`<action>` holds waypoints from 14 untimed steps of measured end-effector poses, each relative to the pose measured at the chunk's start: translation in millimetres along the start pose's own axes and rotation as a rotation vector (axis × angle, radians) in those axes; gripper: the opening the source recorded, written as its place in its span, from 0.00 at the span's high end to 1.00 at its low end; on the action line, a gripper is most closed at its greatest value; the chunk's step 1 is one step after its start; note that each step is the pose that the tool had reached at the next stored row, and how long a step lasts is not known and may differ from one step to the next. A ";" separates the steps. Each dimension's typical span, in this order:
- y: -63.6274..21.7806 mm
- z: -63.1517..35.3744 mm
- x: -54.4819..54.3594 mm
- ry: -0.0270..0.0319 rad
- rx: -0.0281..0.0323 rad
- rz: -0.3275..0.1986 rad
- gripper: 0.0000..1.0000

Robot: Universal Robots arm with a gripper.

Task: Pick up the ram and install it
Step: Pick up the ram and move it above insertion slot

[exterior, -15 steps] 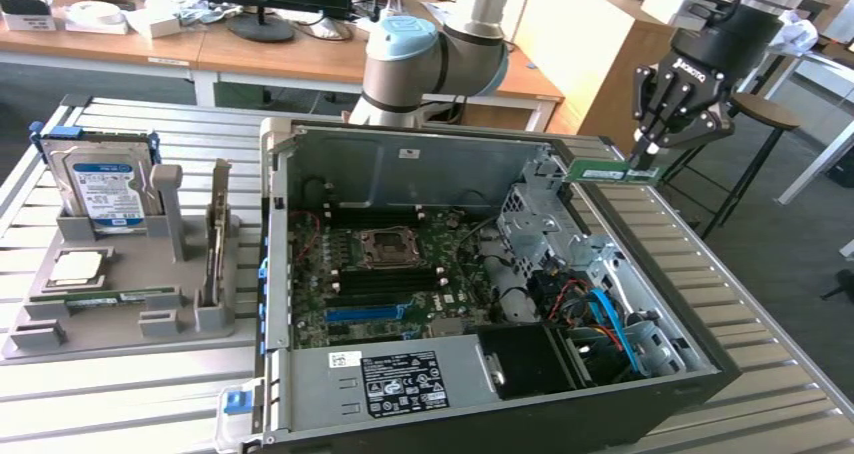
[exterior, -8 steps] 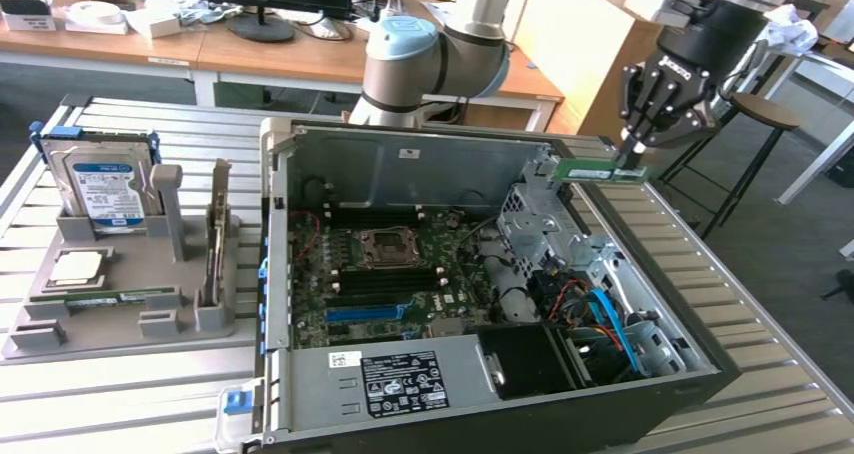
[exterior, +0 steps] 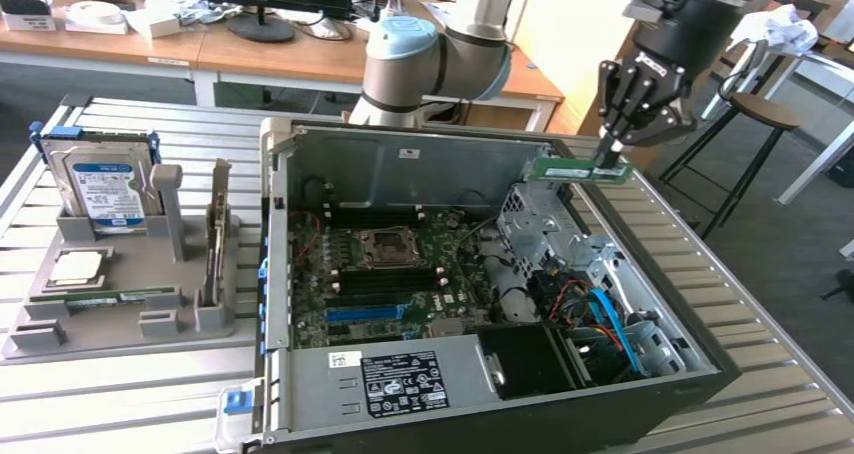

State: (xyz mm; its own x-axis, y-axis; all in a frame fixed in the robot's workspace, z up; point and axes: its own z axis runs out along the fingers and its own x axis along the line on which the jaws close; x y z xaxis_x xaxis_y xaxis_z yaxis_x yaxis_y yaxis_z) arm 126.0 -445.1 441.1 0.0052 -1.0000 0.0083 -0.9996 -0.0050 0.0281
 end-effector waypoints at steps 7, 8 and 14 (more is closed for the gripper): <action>26.2 1.1 -0.1 -0.0001 0.0000 0.000 0.89; 30.0 1.3 -0.1 -0.0001 0.0000 0.000 0.89; 51.3 2.4 -0.3 0.0000 0.0000 0.000 0.89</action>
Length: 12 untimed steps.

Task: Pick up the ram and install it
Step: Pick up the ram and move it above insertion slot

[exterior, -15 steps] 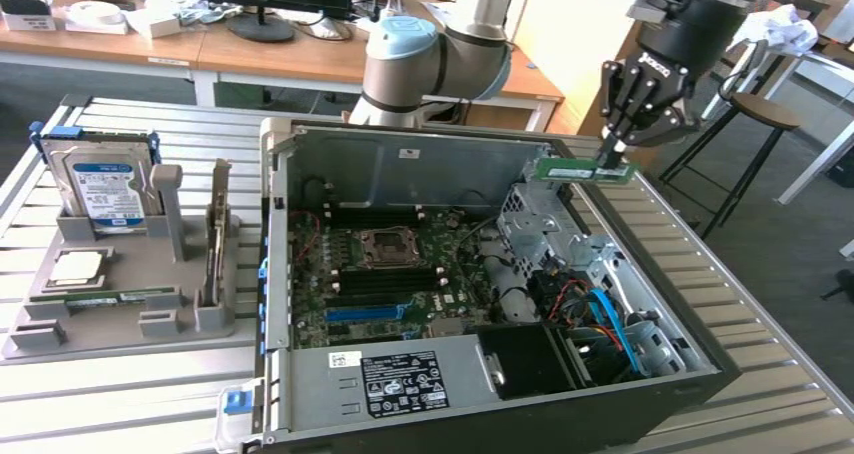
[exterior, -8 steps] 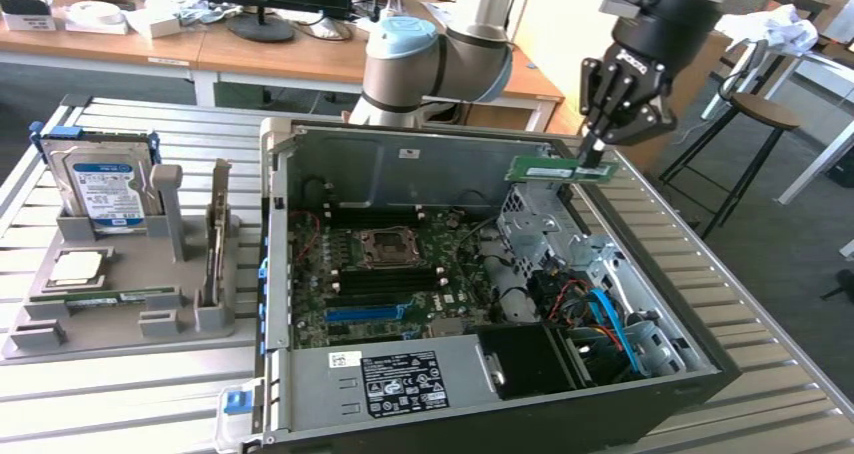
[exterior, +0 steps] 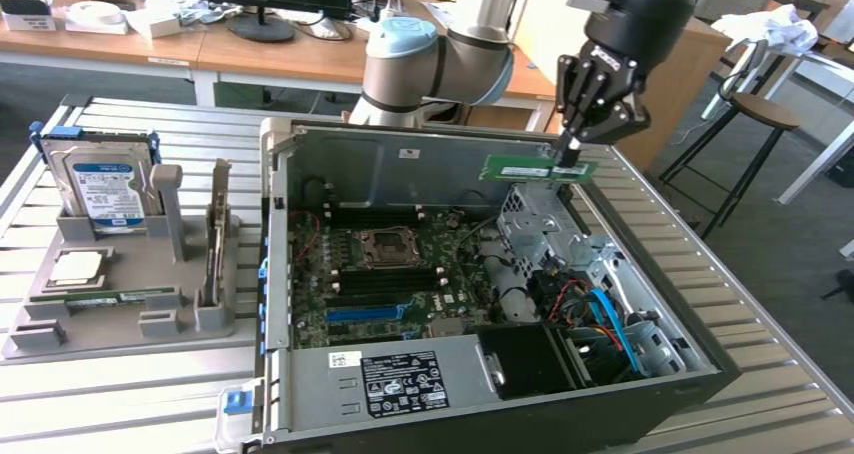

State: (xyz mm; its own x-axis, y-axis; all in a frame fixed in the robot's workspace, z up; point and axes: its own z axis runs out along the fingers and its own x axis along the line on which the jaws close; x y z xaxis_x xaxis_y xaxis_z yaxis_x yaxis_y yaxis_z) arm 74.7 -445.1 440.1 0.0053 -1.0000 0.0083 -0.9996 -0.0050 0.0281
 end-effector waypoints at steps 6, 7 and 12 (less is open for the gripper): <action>23.5 1.2 -0.1 0.0000 0.0000 0.000 0.89; 27.6 1.4 -0.1 -0.0001 0.0000 0.000 0.89; 47.2 2.4 -0.2 0.0000 0.0000 0.000 0.89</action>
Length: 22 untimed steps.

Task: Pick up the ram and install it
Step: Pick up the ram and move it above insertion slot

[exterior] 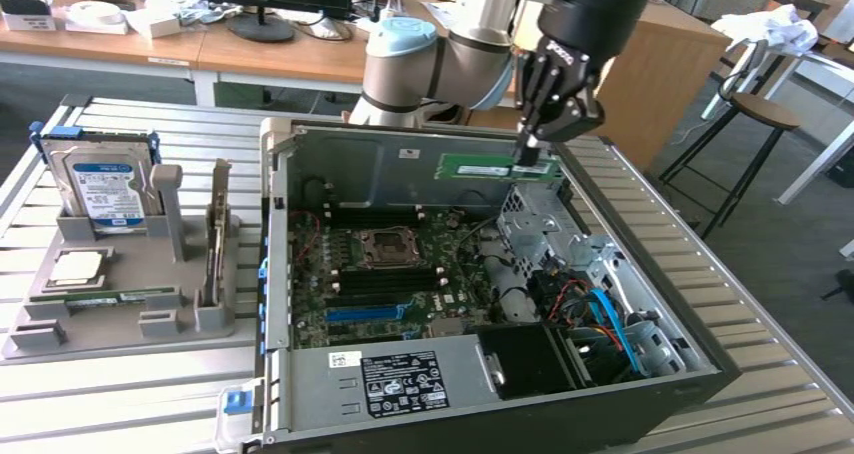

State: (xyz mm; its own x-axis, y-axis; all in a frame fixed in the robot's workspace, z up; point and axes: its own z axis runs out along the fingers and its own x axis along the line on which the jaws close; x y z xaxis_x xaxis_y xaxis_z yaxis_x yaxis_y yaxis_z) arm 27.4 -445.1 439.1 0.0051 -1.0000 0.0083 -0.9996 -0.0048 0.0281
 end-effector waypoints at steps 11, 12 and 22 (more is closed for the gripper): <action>39.2 1.9 -0.2 0.0003 -0.0001 0.000 0.89; 42.3 2.1 -0.3 0.0001 0.0000 0.000 0.89; 65.3 3.7 -0.4 0.0000 0.0000 0.000 0.89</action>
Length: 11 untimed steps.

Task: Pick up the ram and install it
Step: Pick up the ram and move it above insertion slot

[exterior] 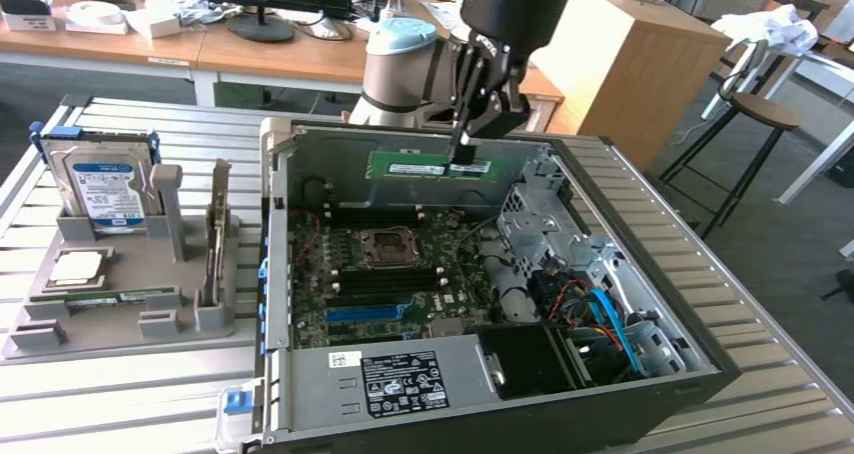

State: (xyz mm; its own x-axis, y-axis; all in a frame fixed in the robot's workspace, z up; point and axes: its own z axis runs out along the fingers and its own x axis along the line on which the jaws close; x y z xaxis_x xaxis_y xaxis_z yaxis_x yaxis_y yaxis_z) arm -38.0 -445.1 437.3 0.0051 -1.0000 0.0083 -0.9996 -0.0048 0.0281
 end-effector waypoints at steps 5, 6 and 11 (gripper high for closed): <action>0.0 0.0 -0.1 0.0001 0.0000 0.000 0.89; 0.1 0.1 -0.8 0.0000 0.0001 0.000 0.89; 0.4 0.3 -6.9 0.0001 -0.0001 0.000 0.89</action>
State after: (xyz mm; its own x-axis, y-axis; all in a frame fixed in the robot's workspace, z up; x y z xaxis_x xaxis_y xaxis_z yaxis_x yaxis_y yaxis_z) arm -38.4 -438.2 436.9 0.0051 -1.0000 0.0084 -0.9996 -0.0049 0.0281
